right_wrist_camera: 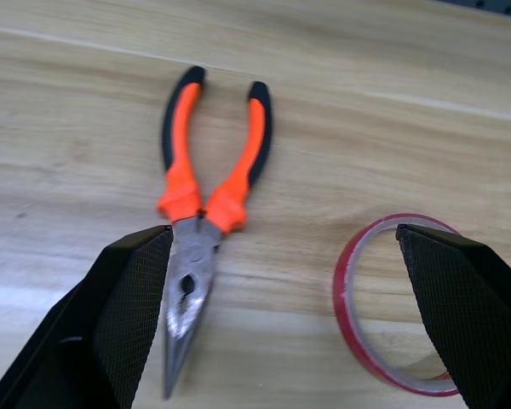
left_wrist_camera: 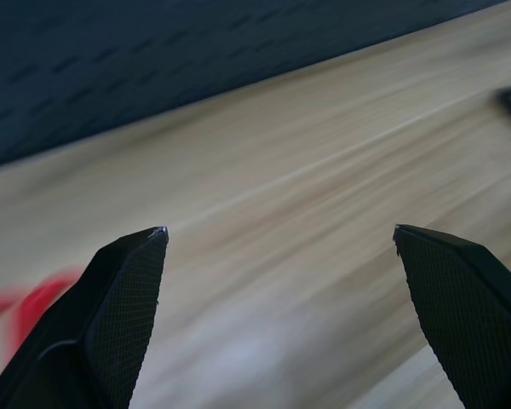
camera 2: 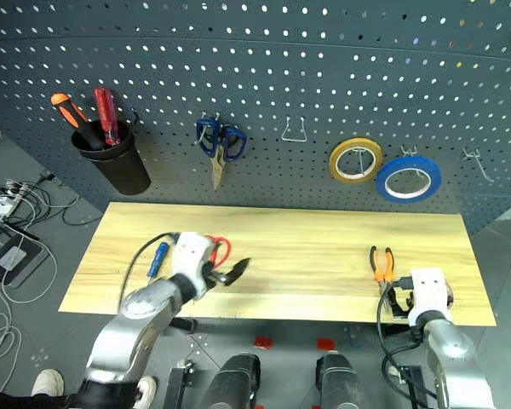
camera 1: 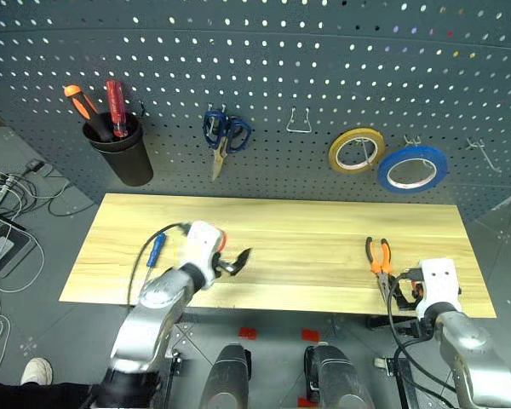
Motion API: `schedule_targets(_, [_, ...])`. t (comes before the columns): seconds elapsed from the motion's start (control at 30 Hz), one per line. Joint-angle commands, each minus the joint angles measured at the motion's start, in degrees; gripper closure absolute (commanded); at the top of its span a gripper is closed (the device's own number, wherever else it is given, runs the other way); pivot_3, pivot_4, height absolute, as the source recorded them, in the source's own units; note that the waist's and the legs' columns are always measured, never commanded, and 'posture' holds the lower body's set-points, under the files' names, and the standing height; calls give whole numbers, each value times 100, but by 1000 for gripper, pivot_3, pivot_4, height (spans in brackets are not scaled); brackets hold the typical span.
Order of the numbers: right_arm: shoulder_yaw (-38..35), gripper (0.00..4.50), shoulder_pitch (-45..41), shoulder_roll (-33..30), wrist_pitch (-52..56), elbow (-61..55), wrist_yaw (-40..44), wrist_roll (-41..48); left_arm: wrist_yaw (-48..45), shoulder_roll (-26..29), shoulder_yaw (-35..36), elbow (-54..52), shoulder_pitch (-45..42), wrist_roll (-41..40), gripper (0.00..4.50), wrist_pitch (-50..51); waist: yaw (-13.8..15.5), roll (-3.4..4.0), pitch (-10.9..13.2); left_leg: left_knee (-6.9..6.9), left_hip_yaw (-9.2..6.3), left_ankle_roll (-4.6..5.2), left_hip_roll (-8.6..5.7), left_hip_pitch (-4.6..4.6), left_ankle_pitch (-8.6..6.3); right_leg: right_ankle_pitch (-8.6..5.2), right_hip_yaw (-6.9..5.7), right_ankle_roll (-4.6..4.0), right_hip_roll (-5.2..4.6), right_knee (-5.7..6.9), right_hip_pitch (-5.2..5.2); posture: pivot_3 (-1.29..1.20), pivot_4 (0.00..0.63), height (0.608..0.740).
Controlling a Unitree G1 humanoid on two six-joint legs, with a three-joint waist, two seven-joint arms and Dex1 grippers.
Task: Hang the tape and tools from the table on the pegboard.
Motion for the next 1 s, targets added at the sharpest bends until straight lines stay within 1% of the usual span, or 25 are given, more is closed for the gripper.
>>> schedule_targets(0.03, [-287,0,-104,-161,350,7,77,164,-915,86,-713,705,-663,186,24,-753,-34,3,78,0,1,0,1,1,0,0,0,0,0,0,0,21,371,740])
schedule_targets(0.1, [-324,0,-181,-233,532,0,111,217,-1351,9,-1032,1173,-1114,267,24,-1157,-81,5,164,3,0,1,0,-4,0,0,0,0,-1,2,-2,5,384,740])
schedule_targets(0.17, [-335,0,-278,-296,670,27,131,260,-1765,-182,-1337,1766,-1631,377,24,-1651,-107,2,219,6,3,1,-1,-6,0,0,2,0,-1,3,-3,-17,400,740])
schedule_targets(0.27, [-329,0,-447,-334,775,92,121,297,-2166,-615,-1667,2758,-2334,577,24,-2472,-138,-1,331,17,2,1,-3,-13,1,1,1,0,0,6,-6,-47,422,740])
schedule_targets(0.37, [-352,0,-588,-314,835,142,89,328,-2376,-1018,-1799,3535,-2740,711,24,-3095,-204,-7,416,25,2,2,-4,-19,0,1,1,0,-1,5,-6,-65,437,740])
schedule_targets(0.5, [-361,0,-680,-341,867,181,104,333,-2640,-1403,-1949,4317,-3095,923,24,-3982,-277,-13,536,26,3,3,-2,-25,-1,0,1,1,-1,4,-10,-81,452,740])
schedule_targets(0.63, [-412,0,-772,-345,840,307,94,349,-2684,-1811,-1830,5000,-3379,923,24,-4578,-306,-13,638,34,4,3,0,-26,0,1,2,1,-1,13,-13,-82,462,740])
schedule_targets(0.7, [-428,0,-798,-317,855,306,70,362,-2664,-1911,-1746,5218,-3464,933,24,-4760,-321,-17,667,36,6,4,-2,-27,0,1,4,2,-1,13,-13,-82,465,740])
schedule_targets(0.87, [-386,0,-928,-263,808,451,43,360,-2525,-2051,-1579,5812,-3748,1038,24,-5032,-344,-22,739,38,5,3,-2,-27,0,1,3,4,-1,13,-13,-74,474,740])
schedule_targets(1.0, [-387,0,-1050,-260,755,675,53,394,-2521,-2104,-1465,5989,-3860,1054,24,-5090,-357,-26,772,37,5,3,-2,-29,0,1,1,5,-2,12,-15,-61,479,740])
